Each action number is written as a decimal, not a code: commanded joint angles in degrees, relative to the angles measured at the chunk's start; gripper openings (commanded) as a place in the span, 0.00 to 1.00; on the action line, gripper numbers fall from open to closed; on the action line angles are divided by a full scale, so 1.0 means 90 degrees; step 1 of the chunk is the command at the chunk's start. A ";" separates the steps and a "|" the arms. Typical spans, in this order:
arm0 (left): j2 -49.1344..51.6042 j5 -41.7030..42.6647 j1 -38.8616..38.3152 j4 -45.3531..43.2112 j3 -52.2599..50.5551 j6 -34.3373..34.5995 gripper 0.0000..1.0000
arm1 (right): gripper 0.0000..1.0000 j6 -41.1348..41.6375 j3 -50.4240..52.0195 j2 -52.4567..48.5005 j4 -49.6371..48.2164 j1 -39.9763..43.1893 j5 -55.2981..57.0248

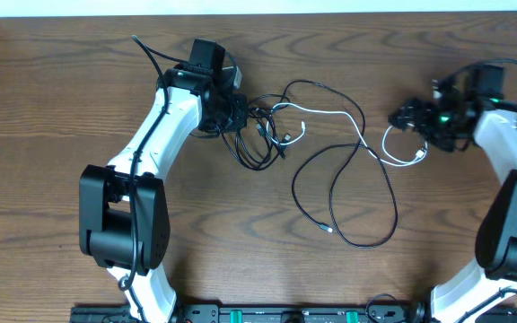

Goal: Untangle cables
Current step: 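Lay the white cable down and bring the right gripper back toward the bundle, then reach the right gripper into the bundle and grasp the white cable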

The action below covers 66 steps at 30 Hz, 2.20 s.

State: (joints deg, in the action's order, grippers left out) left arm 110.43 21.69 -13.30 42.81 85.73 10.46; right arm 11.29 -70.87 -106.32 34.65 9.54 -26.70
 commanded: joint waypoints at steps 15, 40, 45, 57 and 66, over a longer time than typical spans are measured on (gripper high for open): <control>0.0090 -0.0056 -0.0002 -0.0007 -0.0051 -0.0107 0.08 | 0.99 -0.0102 -0.0034 -0.0061 -0.1671 -0.2157 0.1523; 0.0090 -0.0058 -0.0002 -0.0010 -0.0051 -0.0107 0.08 | 0.99 -0.1277 -0.0034 -0.0493 -0.1921 -0.2710 0.1341; 0.0090 -0.0058 -0.0002 -0.0010 -0.0051 -0.0104 0.08 | 0.99 -0.2511 -0.0036 -0.0483 -0.1933 -0.2708 0.0452; 0.0090 -0.0058 -0.0002 -0.0036 -0.0051 -0.0104 0.08 | 0.99 -0.2931 -0.0253 -0.0342 -0.1919 -0.2793 0.0233; 0.0090 -0.0058 -0.0002 -0.0126 -0.0051 -0.0102 0.08 | 0.93 -0.3415 -0.0172 -0.0355 -0.1637 -0.3113 0.0294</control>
State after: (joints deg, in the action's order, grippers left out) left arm 110.43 21.67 -13.30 41.82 85.73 10.46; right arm -16.95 -72.12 -110.45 19.88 -17.56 -23.62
